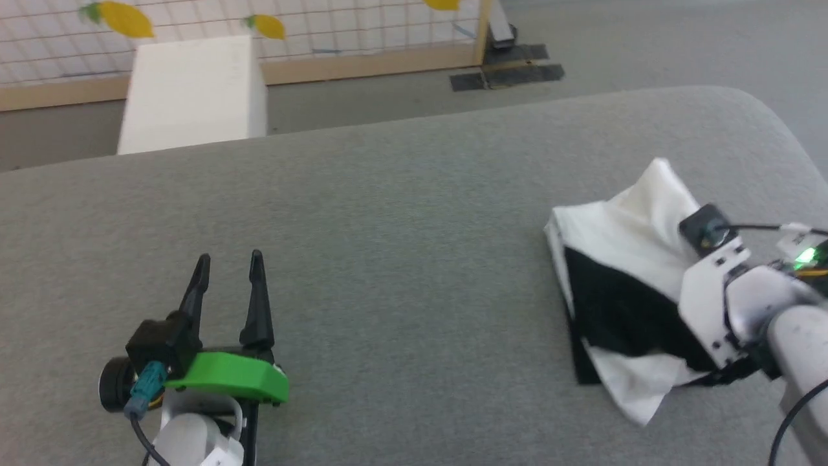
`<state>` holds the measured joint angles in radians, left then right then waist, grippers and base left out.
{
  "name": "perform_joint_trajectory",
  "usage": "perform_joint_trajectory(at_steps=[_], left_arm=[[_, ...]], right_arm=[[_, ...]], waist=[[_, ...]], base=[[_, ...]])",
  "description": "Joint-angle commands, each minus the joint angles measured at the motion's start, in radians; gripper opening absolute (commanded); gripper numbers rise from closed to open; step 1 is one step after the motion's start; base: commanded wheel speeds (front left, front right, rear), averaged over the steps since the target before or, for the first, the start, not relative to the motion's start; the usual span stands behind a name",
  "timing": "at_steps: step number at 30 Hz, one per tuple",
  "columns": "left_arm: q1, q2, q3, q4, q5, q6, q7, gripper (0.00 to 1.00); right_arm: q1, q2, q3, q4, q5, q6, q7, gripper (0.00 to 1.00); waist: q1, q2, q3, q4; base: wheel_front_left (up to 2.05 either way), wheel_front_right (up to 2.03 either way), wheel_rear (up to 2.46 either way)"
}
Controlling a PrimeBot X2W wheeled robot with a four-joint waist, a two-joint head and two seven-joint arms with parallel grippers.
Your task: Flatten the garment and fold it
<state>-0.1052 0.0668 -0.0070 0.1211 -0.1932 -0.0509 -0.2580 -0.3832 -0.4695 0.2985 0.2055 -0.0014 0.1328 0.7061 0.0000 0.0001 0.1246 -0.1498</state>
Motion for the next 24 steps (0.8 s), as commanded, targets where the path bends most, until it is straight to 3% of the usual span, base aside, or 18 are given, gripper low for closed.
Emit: perform_joint_trajectory(at_steps=[1,10,17,24], left_arm=[[-0.032,0.009,-0.005,-0.007,0.018,0.0,-0.004,1.0],[-0.145,0.054,-0.037,-0.045,0.054,-0.011,0.031,1.0],[-0.195,0.097,-0.037,-0.103,0.076,-0.007,0.085,1.0],[-0.189,0.119,-0.027,-0.147,0.077,0.004,0.108,1.0]], right_arm=[[-0.037,-0.021,-0.005,0.021,-0.011,-0.002,-0.018,0.0],[-0.211,-0.067,-0.099,0.207,-0.091,-0.002,-0.18,0.0],[-0.312,-0.048,-0.239,0.342,-0.19,-0.002,-0.309,0.0],[-0.371,-0.021,-0.387,0.425,-0.308,-0.002,-0.393,0.0]], waist=[[0.0,-0.0001,0.092,-0.12],[0.0,-0.0001,0.24,-0.193],[0.0,-0.0001,0.345,-0.167],[0.0,-0.0001,0.381,-0.125]], base=[[0.0,0.0,0.0],[0.0,0.0,0.0],[0.0,0.0,0.0],[0.0,0.0,0.0]])
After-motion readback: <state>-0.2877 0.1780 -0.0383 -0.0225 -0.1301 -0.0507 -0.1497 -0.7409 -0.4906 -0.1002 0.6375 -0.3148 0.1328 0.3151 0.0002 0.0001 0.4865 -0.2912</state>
